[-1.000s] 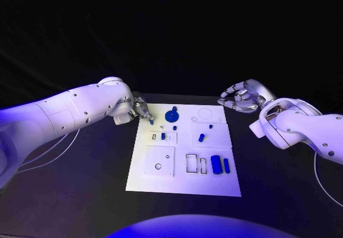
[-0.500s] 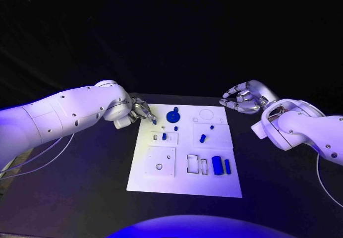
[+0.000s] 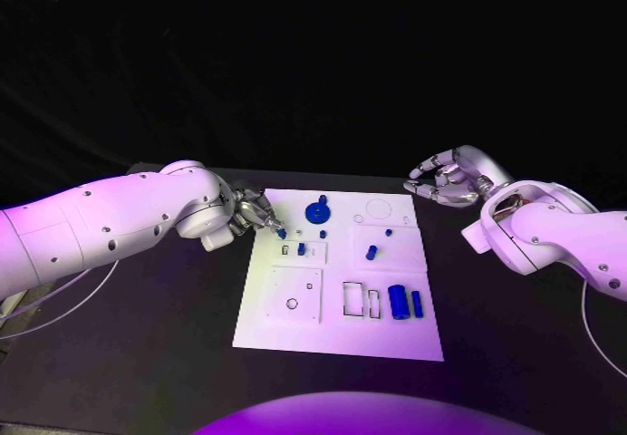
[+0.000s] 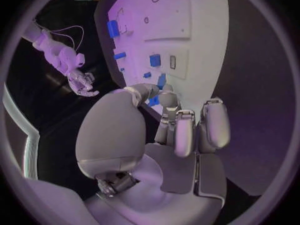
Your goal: Assemble the parts on the task board
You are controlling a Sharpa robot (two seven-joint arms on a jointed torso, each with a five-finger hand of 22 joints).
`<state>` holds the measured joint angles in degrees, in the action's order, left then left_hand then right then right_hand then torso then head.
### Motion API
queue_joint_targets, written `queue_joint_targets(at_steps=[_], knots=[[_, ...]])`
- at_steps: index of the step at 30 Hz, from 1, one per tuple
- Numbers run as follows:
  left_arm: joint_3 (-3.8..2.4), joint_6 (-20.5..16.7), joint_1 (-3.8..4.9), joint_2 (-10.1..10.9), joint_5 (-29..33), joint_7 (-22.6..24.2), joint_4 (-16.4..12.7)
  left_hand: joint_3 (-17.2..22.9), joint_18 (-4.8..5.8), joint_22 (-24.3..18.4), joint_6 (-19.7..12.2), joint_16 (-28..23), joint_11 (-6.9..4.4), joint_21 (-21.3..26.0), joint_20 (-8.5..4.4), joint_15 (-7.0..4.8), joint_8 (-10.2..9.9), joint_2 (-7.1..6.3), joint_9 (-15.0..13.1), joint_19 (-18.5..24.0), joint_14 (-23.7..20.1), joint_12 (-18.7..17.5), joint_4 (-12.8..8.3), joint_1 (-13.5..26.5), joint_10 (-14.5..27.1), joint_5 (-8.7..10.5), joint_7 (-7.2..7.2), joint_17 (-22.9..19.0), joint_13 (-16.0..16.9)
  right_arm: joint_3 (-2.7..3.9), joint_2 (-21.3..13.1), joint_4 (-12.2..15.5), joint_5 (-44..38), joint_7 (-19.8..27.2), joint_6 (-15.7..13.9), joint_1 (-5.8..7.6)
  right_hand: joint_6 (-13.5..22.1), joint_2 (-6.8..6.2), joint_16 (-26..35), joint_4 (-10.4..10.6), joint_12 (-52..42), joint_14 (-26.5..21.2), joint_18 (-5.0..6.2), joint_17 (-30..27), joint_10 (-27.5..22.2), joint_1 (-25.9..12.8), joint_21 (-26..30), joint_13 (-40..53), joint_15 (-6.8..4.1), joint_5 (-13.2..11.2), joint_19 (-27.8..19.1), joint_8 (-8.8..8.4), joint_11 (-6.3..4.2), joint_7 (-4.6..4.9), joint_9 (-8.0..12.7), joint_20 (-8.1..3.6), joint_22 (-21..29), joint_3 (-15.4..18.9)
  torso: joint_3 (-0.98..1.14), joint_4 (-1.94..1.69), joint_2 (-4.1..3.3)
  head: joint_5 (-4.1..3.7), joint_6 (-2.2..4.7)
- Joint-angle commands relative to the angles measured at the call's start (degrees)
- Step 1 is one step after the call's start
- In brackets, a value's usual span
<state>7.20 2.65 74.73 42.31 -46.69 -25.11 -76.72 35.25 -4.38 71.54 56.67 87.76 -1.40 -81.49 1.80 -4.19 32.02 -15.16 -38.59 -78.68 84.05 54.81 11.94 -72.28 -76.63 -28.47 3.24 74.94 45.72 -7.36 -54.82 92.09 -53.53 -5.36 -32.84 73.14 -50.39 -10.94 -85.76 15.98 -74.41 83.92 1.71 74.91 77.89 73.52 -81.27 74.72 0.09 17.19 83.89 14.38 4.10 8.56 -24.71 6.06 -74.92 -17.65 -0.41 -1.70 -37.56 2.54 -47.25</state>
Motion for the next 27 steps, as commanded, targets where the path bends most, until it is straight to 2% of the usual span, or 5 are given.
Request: queue_joint_targets(at_steps=[1, 7, 10, 14, 27], knots=[[0.00, -2.8, -0.31, 0.8, -4.7, 1.8, -1.6, 10.0, 0.27, 0.0, 0.5, 0.1, -0.08, -0.3, 0.03, -0.51, 0.0, 0.06, -0.1, -0.3, 4.6, 0.3, -9.7, -0.3, -0.4, -0.35, -0.10, 9.7, 0.1, -0.01, 0.0, 0.1, -0.5, 0.4, 0.2, -0.04, 0.3, -0.04, 0.2, 0.4, 0.2, 3.7, 0.72, 5.0, 0.0, -0.6, 0.3, 0.0, -0.48, 0.3, 0.5, 0.30, -0.31, 0.04, -0.1, -0.33, -9.0, 0.1, -0.06, 0.06, -0.05, 0.30, -0.10], [0.04, -4.4, -1.13, 2.2, -8.4, 2.6, -4.0, 10.1, 0.31, 0.3, 0.7, 0.1, -0.14, -0.4, -0.02, -0.56, 0.0, -0.08, -0.1, -0.5, 4.7, 0.5, -9.9, -0.2, -0.6, -0.43, -0.17, 9.8, 0.3, -0.02, 0.0, 0.1, -0.5, 0.4, 0.2, -0.08, 0.3, -0.04, 0.2, 0.4, 0.2, 3.7, 0.72, 5.0, 0.0, -0.6, 0.3, 0.0, -0.48, 0.3, 0.5, 0.30, -0.31, 0.04, -0.1, -0.33, -9.0, 0.1, -0.03, 0.10, -0.10, 0.70, -0.03], [0.05, -5.4, -1.51, 2.5, -10.1, 3.1, -4.8, 10.2, 0.34, 0.4, 0.8, 0.2, -0.17, -0.5, -0.04, -0.58, -0.1, -0.16, -0.1, -0.5, 4.7, 0.6, -9.9, -0.2, -0.6, -0.46, -0.20, 9.8, 0.4, -0.03, 0.0, 0.1, -0.5, 0.4, 0.2, -0.10, 0.3, -0.04, 0.2, 0.4, 0.2, 3.7, 0.72, 5.0, 0.0, -0.6, 0.3, 0.0, -0.48, 0.3, 0.5, 0.30, -0.31, 0.04, -0.1, -0.33, -9.0, 0.1, -0.05, 0.03, -0.10, 0.64, -0.12], [0.06, -6.5, -1.89, 2.8, -11.9, 3.6, -5.7, 10.3, 0.36, 0.5, 0.9, 0.2, -0.21, -0.6, -0.07, -0.62, -0.1, -0.24, -0.1, -0.6, 4.7, 0.6, -10.0, -0.2, -0.7, -0.50, -0.23, 9.9, 0.4, -0.03, 0.0, 0.1, -0.5, 0.4, 0.2, -0.13, 0.3, -0.04, 0.2, 0.4, 0.2, 3.7, 0.72, 5.0, 0.0, -0.6, 0.3, 0.0, -0.48, 0.3, 0.5, 0.30, -0.31, 0.04, -0.1, -0.33, -9.0, 0.1, -0.04, 0.14, -0.13, 0.74, -0.11], [0.07, -7.9, -2.71, 2.8, -14.4, 3.6, -6.6, 10.3, 0.35, 0.5, 1.0, 0.2, -0.23, -0.5, -0.10, -0.64, -0.1, -0.30, -0.1, -0.6, 4.7, 0.6, -10.0, -0.1, -0.8, -0.52, -0.26, 9.9, 0.5, -0.04, -0.1, 0.2, -0.5, 0.4, 0.2, -0.17, 0.3, -0.04, 0.2, 0.4, 0.2, 3.7, 0.72, 5.0, 0.0, -0.6, 0.3, 0.0, -0.48, 0.3, 0.5, 0.30, -0.31, 0.04, -0.1, -0.33, -9.0, 0.1, 0.04, 0.15, -0.18, 0.68, -0.21]])
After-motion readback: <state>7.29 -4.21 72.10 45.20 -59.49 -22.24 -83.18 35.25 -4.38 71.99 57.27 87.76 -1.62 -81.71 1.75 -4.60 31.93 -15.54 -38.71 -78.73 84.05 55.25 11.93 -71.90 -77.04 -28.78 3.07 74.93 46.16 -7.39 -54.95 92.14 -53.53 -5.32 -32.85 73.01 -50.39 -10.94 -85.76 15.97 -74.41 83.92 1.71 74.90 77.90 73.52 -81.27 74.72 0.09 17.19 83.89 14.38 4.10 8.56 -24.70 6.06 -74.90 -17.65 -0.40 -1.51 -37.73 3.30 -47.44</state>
